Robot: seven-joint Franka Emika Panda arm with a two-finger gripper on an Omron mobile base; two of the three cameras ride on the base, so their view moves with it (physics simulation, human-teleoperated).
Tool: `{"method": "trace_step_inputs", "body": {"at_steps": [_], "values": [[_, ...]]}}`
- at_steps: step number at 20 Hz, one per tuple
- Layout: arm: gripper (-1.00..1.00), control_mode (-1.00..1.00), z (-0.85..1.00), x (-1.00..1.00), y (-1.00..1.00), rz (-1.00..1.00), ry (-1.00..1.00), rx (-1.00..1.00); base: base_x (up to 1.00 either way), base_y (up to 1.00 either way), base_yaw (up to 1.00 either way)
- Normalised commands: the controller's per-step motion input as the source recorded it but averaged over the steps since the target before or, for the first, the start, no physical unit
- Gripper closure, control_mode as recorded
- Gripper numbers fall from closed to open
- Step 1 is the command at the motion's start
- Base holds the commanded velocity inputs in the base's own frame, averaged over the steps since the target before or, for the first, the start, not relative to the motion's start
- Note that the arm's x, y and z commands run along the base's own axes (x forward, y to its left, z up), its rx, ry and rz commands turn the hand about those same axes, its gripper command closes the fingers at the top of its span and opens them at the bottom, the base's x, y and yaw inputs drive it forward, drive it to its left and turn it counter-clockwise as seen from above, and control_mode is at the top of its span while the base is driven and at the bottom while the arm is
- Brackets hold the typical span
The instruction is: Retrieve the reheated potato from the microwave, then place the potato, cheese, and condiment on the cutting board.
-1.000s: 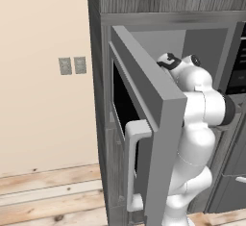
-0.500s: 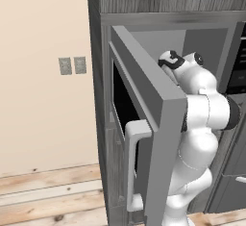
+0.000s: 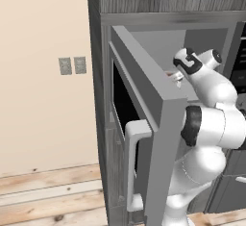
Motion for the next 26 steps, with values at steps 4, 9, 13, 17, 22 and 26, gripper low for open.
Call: {"method": "trace_step_inputs", "body": {"at_steps": [4,9,13,17,22,26], "values": [[1.00,-1.00,0.07,-0.83,-0.03,0.00,-0.01,0.00,0.00,0.00,0.00],[1.00,-1.00,0.29,-0.69,0.00,-0.02,0.00,0.00,0.00,0.00,0.00],[1.00,-1.00,0.40,-0.60,-0.04,-0.09,0.00,0.00,0.00,0.00,0.00],[1.00,-1.00,0.31,-0.60,-0.17,-0.14,0.05,0.00,0.00,0.00,0.00],[1.00,-1.00,0.18,-0.70,-0.18,-0.18,0.03,0.00,0.00,0.00,0.00],[1.00,-1.00,0.14,-0.67,-0.10,-0.21,0.12,0.08,0.00,0.00,0.00]]}}
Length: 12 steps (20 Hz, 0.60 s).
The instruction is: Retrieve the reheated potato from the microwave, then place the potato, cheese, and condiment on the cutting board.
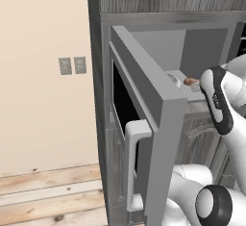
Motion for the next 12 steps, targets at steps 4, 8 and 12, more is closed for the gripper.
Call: {"method": "trace_step_inputs", "body": {"at_steps": [4,8,12], "values": [[1.00,-1.00,0.11,-0.62,-0.06,-0.16,0.14,0.10,0.00,0.00,0.00],[1.00,-1.00,0.05,-0.49,-0.10,0.00,0.04,0.20,0.00,0.00,0.00],[1.00,-1.00,0.03,-0.55,-0.08,0.00,-0.01,0.17,0.00,0.00,0.00]]}}
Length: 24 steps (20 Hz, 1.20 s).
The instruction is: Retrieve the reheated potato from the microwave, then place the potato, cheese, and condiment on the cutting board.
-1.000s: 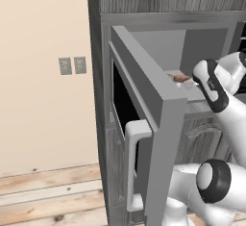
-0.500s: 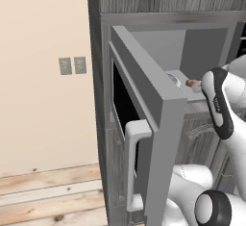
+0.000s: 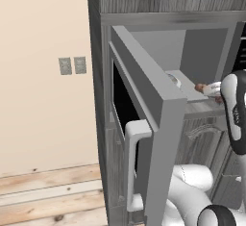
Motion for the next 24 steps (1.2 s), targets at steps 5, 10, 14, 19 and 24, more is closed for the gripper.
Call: {"method": "trace_step_inputs", "body": {"at_steps": [5,10,14,19,24], "values": [[1.00,-1.00,0.00,-0.59,0.00,0.00,-0.10,0.07,0.00,0.00,0.00],[1.00,-1.00,0.00,-0.41,0.06,-0.01,0.00,0.02,0.00,0.00,0.00],[1.00,-1.00,0.00,-0.31,0.10,-0.01,0.00,0.00,0.00,0.00,0.00],[1.00,-1.00,0.01,-0.10,0.02,0.00,0.00,0.04,0.00,0.00,0.00],[1.00,-1.00,0.00,0.00,0.00,0.00,0.00,0.00,0.00,0.00,0.00]]}}
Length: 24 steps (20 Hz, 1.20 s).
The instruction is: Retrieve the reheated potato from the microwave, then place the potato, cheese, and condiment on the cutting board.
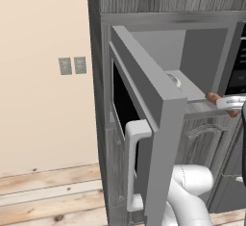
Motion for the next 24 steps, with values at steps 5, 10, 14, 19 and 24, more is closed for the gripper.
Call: {"method": "trace_step_inputs", "body": {"at_steps": [5,10,14,19,24], "values": [[1.00,-1.00,0.00,0.00,0.00,0.00,0.00,0.00,0.00,0.00,0.00],[1.00,-1.00,0.00,0.00,0.00,0.00,0.00,0.00,0.00,0.00,0.00],[1.00,-1.00,0.00,0.00,0.00,0.00,0.00,0.00,0.00,0.00,0.00],[1.00,-1.00,0.00,0.00,0.00,0.00,0.00,0.00,0.00,0.00,0.00],[1.00,1.00,0.00,0.00,0.00,0.00,0.00,0.00,0.00,0.00,0.00]]}}
